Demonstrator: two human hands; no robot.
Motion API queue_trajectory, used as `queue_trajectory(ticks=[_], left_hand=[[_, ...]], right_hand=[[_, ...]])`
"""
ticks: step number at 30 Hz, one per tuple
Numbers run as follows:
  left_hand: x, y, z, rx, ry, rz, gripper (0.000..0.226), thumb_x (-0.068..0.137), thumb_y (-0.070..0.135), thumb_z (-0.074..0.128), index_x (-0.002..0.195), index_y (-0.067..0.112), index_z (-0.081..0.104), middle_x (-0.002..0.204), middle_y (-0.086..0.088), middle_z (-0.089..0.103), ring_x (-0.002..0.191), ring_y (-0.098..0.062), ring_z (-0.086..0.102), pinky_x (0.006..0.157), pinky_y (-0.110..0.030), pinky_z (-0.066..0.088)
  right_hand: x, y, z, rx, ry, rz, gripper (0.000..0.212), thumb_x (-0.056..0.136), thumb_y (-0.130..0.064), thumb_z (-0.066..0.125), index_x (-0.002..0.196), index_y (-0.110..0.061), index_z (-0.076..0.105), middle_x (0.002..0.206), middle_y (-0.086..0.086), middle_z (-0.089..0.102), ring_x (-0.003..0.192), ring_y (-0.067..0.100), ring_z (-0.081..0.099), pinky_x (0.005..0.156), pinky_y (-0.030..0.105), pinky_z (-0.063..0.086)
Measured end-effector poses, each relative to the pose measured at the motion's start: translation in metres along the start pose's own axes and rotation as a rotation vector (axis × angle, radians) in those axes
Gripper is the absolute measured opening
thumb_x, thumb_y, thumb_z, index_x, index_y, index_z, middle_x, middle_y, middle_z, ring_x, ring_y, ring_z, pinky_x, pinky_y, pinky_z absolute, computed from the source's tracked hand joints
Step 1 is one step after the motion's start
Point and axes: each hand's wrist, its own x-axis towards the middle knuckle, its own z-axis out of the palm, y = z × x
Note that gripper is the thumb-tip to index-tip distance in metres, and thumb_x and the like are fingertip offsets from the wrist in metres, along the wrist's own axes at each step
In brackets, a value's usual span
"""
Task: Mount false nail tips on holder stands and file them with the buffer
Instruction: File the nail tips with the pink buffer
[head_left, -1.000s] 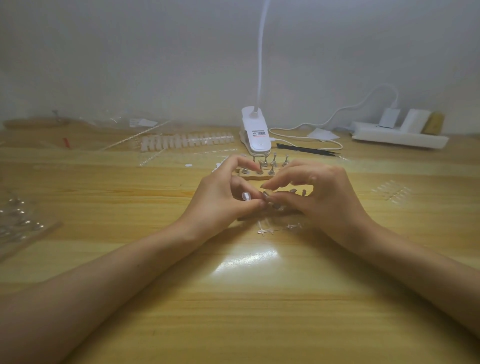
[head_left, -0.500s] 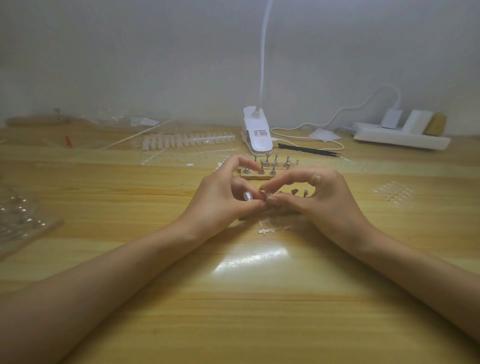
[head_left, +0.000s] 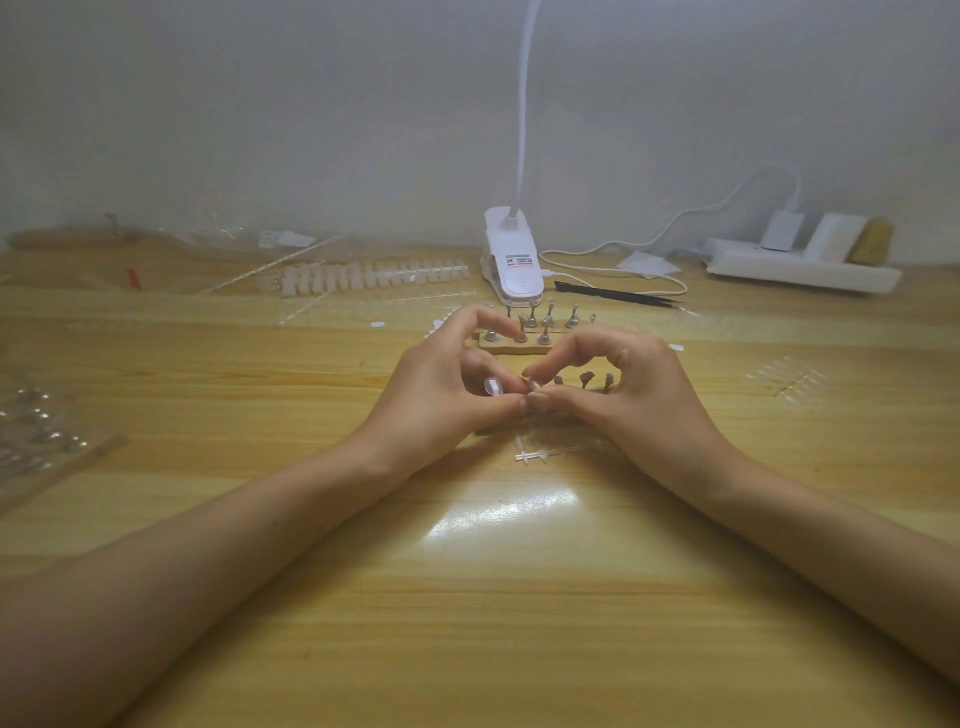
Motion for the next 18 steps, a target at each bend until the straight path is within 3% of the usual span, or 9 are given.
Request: queue_trajectory(ticks=[3,6,8,9,12,14,16,18], left_hand=[[0.000,0.000,0.000,0.001,-0.005,0.004,0.044,0.080,0.007,0.078,0.114,0.022,0.055,0.076,0.005,0.075,0.066,-0.008,0.062,0.060,-0.020,0.050],[0.000,-0.001,0.000,0.007,-0.008,0.017,0.044,0.081,0.008,0.078,0.115,0.024,0.054,0.077,0.005,0.075,0.067,-0.008,0.061,0.062,-0.017,0.049],[-0.001,-0.001,0.000,0.009,-0.018,0.028,0.045,0.080,0.012,0.079,0.115,0.026,0.053,0.081,0.008,0.075,0.068,-0.007,0.059,0.064,-0.015,0.049],[-0.002,0.000,0.000,0.017,-0.020,0.032,0.047,0.080,0.015,0.080,0.115,0.027,0.053,0.084,0.009,0.075,0.068,-0.005,0.059,0.066,-0.014,0.048],[-0.003,0.000,-0.004,0.067,-0.016,0.036,0.058,0.075,0.019,0.084,0.122,0.030,0.051,0.098,0.012,0.073,0.075,-0.005,0.064,0.072,-0.013,0.049],[-0.003,-0.001,-0.009,0.135,-0.030,0.049,0.067,0.072,0.021,0.087,0.126,0.033,0.049,0.103,0.014,0.071,0.080,-0.004,0.065,0.071,-0.010,0.045],[-0.006,-0.002,-0.013,0.219,-0.039,0.077,0.070,0.072,0.021,0.086,0.128,0.035,0.047,0.101,0.015,0.070,0.084,-0.003,0.064,0.071,-0.009,0.045],[-0.008,-0.003,-0.015,0.261,-0.029,0.107,0.067,0.076,0.017,0.083,0.129,0.036,0.046,0.098,0.015,0.070,0.087,-0.004,0.063,0.075,-0.015,0.050]], right_hand=[[-0.001,-0.001,0.000,0.004,-0.006,0.016,0.010,0.076,-0.025,0.083,0.082,-0.025,0.075,0.077,-0.030,0.063,0.091,0.001,0.053,0.091,0.036,0.041],[-0.003,-0.004,-0.002,-0.036,-0.020,0.007,0.017,0.075,-0.033,0.082,0.090,-0.035,0.074,0.092,-0.030,0.066,0.104,0.001,0.050,0.101,0.046,0.039],[-0.002,-0.006,-0.010,-0.066,-0.005,-0.055,0.029,0.076,-0.038,0.080,0.104,-0.037,0.072,0.105,-0.022,0.065,0.109,0.012,0.052,0.100,0.034,0.040],[0.000,-0.007,-0.016,-0.045,0.009,-0.090,0.030,0.078,-0.039,0.077,0.106,-0.034,0.072,0.106,-0.017,0.065,0.104,0.013,0.055,0.092,0.026,0.042],[-0.002,-0.005,-0.040,-0.023,-0.038,-0.198,0.018,0.083,-0.035,0.070,0.092,-0.020,0.075,0.087,-0.012,0.067,0.071,0.006,0.057,0.065,0.016,0.043],[-0.009,0.000,-0.048,-0.083,-0.137,-0.228,0.015,0.083,-0.031,0.071,0.083,-0.017,0.075,0.076,-0.015,0.068,0.059,0.003,0.054,0.058,0.009,0.039],[-0.015,0.004,-0.047,-0.145,-0.215,-0.201,0.014,0.080,-0.037,0.072,0.082,-0.024,0.074,0.074,-0.016,0.066,0.056,0.004,0.050,0.058,0.009,0.035],[-0.019,0.007,-0.042,-0.223,-0.249,-0.166,0.024,0.077,-0.052,0.069,0.086,-0.030,0.074,0.074,-0.018,0.062,0.058,0.007,0.049,0.062,0.017,0.034]])
